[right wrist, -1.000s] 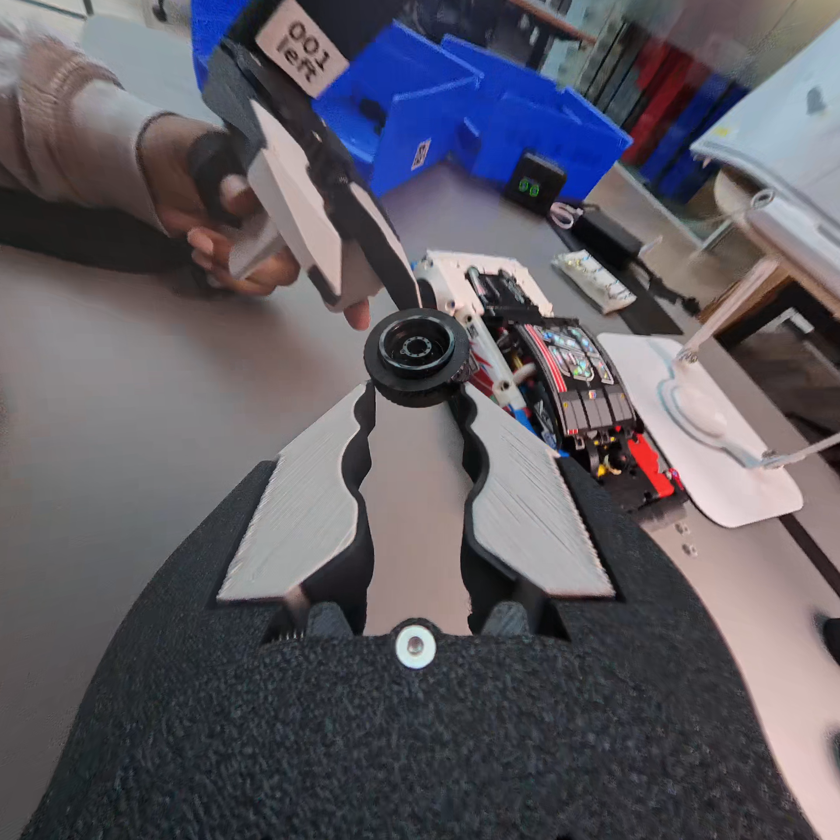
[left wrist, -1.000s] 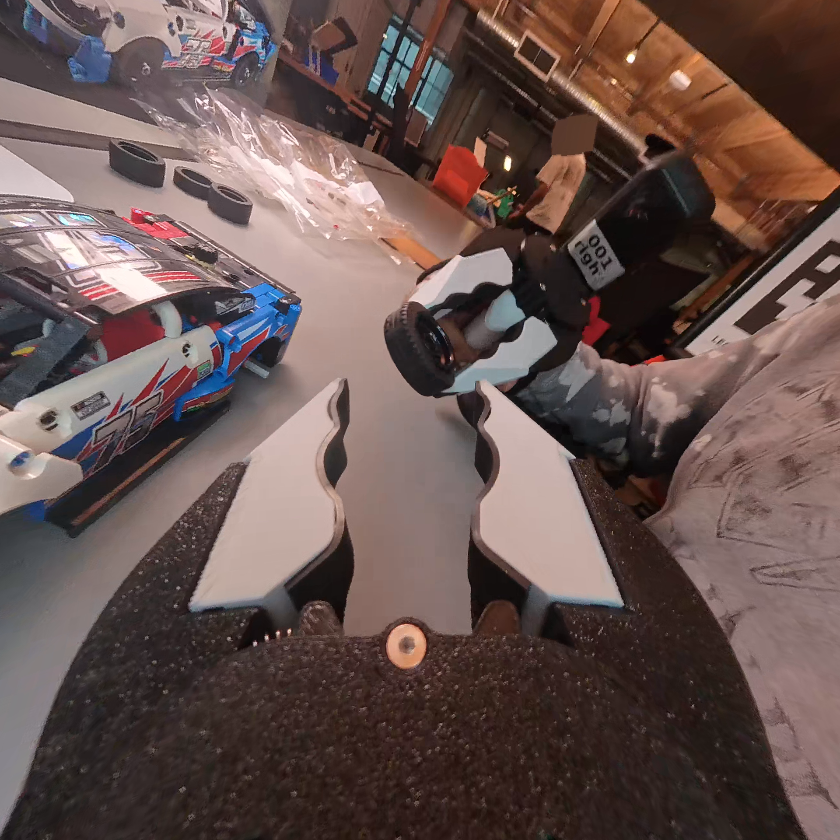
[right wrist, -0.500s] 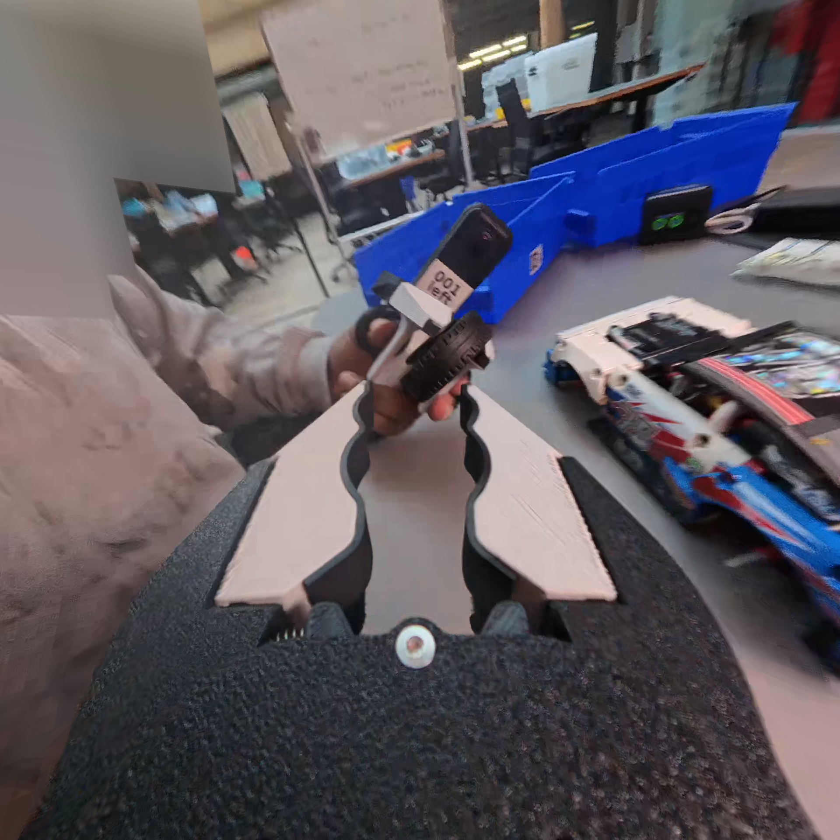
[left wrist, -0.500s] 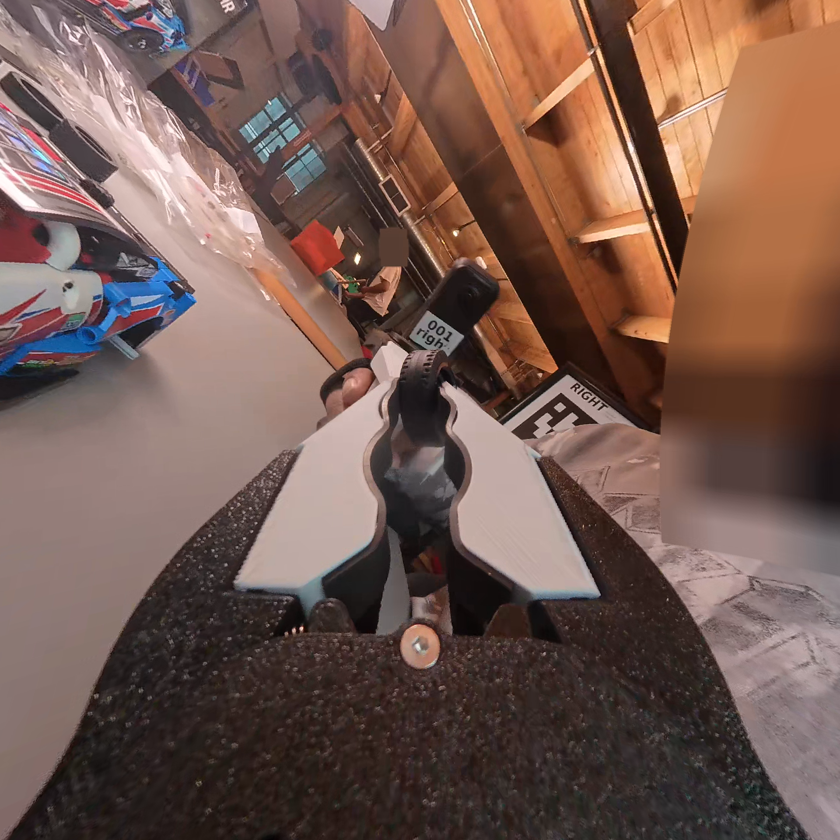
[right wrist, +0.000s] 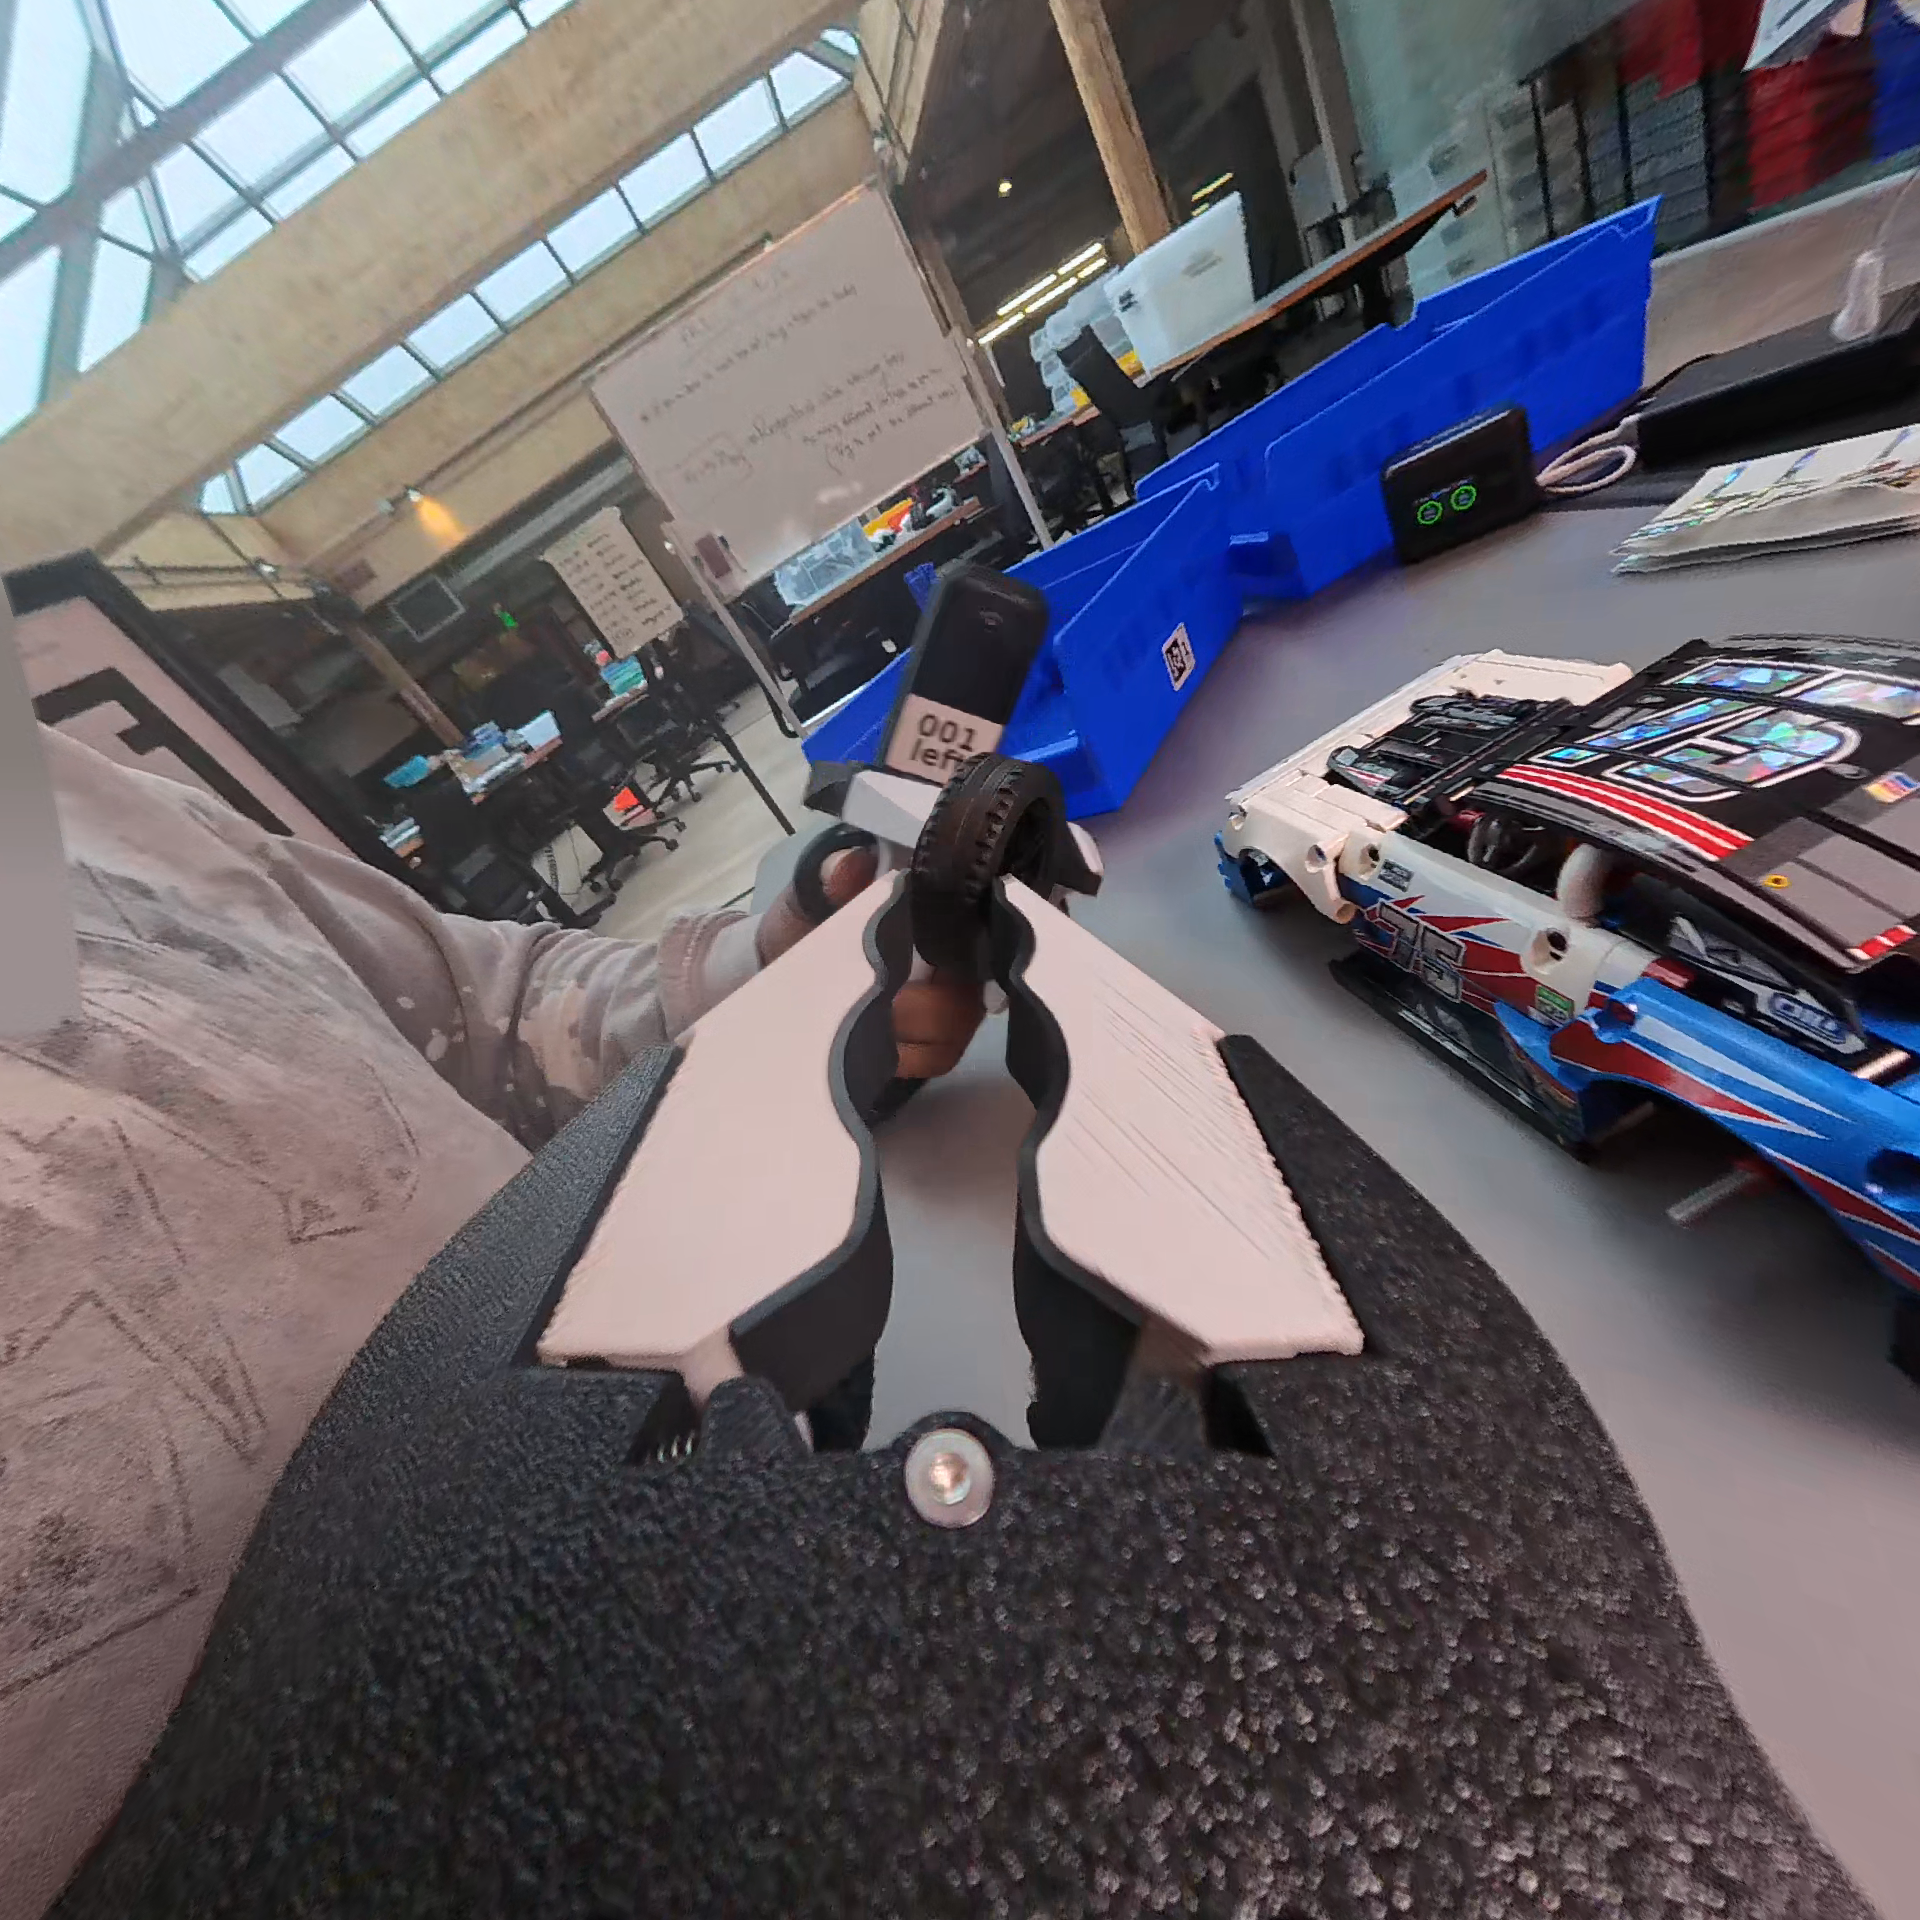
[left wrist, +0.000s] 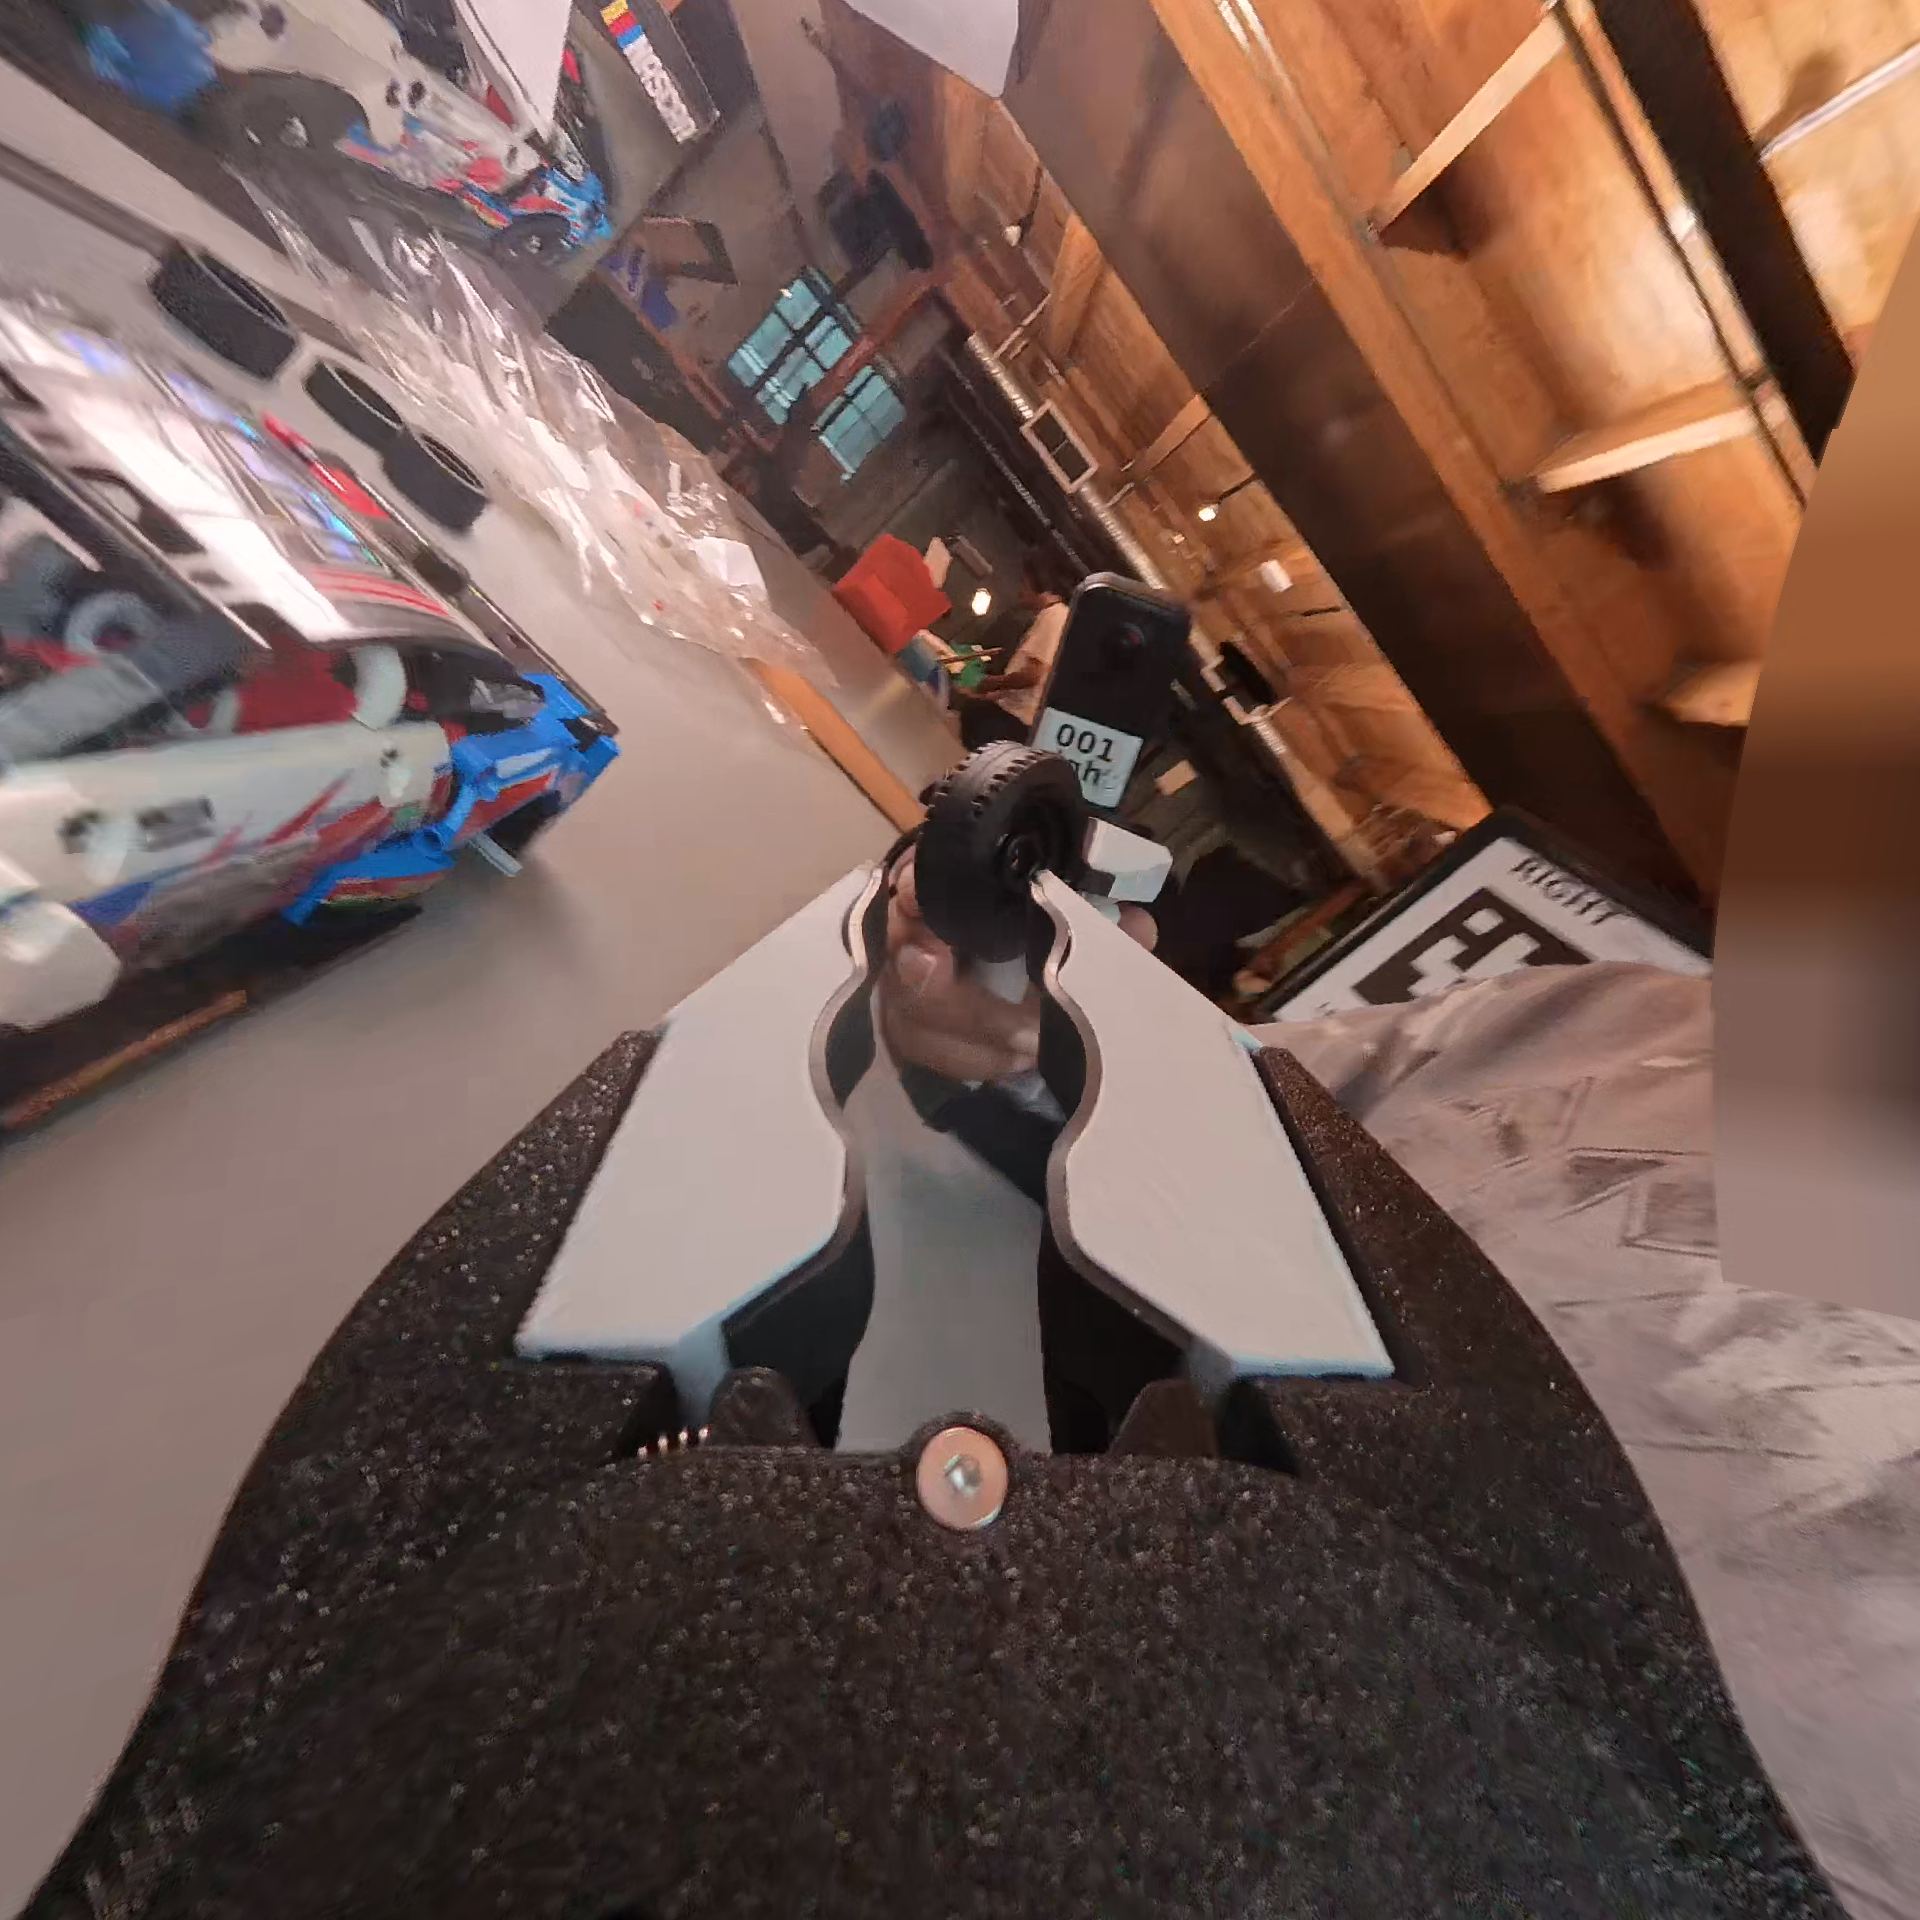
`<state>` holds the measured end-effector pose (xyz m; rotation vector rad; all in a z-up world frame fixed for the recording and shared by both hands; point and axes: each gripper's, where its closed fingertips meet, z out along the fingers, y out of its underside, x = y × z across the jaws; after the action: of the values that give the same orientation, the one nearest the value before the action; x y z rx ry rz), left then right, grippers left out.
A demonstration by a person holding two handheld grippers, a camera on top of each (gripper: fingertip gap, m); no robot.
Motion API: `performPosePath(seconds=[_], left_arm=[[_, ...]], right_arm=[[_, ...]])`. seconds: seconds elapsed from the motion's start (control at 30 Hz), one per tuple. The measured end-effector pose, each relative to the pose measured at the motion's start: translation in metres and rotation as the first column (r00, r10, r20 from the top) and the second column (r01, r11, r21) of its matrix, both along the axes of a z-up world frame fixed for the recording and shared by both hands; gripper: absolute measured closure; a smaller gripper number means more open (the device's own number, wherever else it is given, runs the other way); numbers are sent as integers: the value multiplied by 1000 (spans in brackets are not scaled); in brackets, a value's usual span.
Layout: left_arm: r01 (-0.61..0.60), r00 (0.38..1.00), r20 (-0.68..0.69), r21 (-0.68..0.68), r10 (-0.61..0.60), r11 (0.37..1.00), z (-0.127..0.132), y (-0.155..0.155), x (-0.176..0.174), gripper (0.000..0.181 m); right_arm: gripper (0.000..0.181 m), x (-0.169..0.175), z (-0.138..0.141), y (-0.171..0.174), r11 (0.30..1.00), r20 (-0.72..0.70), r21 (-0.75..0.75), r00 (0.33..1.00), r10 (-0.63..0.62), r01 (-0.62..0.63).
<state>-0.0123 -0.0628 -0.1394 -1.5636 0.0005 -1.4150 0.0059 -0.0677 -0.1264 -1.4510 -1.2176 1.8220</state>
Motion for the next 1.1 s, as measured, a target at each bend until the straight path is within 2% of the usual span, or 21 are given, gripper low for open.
performPosePath(seconds=[0.03,0.1,0.17,0.33,0.47,0.57,0.7,0.73,0.8,0.83,0.87,0.9,0.93,0.97,1.0,1.03,1.1], left_arm=[[-45,995,-86,31,47,999,-1,1,-3,156],[-123,957,-252,93,143,988,-2,4,-7,156],[-146,933,-316,107,173,983,-3,5,-3,159],[-134,972,-201,-38,124,990,-13,11,2,168],[-115,986,-128,-84,103,990,-17,12,2,173],[-131,984,-132,-86,119,988,-19,13,4,181],[-196,947,-269,-54,175,979,-28,15,3,181],[-205,928,-325,-43,180,978,-33,15,2,181],[-190,893,-421,-38,157,981,-43,15,1,181],[-201,868,-471,-44,157,979,-50,16,-2,181],[-214,834,-530,-48,156,976,-58,18,-7,181],[-214,827,-540,-48,154,976,-59,19,-9,181],[-189,854,-504,-66,131,980,-55,17,-7,181],[-170,860,-497,-66,115,983,-53,14,-3,181],[-168,844,-524,-52,116,984,-55,12,-1,181],[-166,842,-528,-53,114,985,-56,12,1,181],[-158,866,-489,-68,105,985,-54,12,1,181]], right_arm=[[169,-1,-3,5,999,12,18,999,-32,32],[168,-2,-9,15,993,42,58,994,-102,99],[168,-5,-19,22,970,77,173,979,-187,171],[168,-14,-29,17,823,56,516,950,-308,237],[168,-16,-34,17,739,41,624,934,-354,253],[169,-16,-36,21,641,14,719,916,-400,269],[170,-15,-43,22,434,-36,867,899,-437,246],[170,-15,-46,21,413,-31,881,900,-435,230],[171,-14,-53,20,420,-5,885,905,-426,202],[172,-14,-57,19,451,17,873,912,-409,186],[178,-14,-54,10,512,18,840,935,-355,178],[178,-14,-49,0,587,28,792,952,-305,165],[178,-14,-48,3,591,36,788,946,-323,172],[177,-12,-52,14,563,40,806,933,-357,181],[177,-9,-55,22,595,64,783,927,-370,183],[177,-6,-55,29,657,95,730,926,-366,186],[177,-2,-49,31,757,94,625,944,-316,191]])
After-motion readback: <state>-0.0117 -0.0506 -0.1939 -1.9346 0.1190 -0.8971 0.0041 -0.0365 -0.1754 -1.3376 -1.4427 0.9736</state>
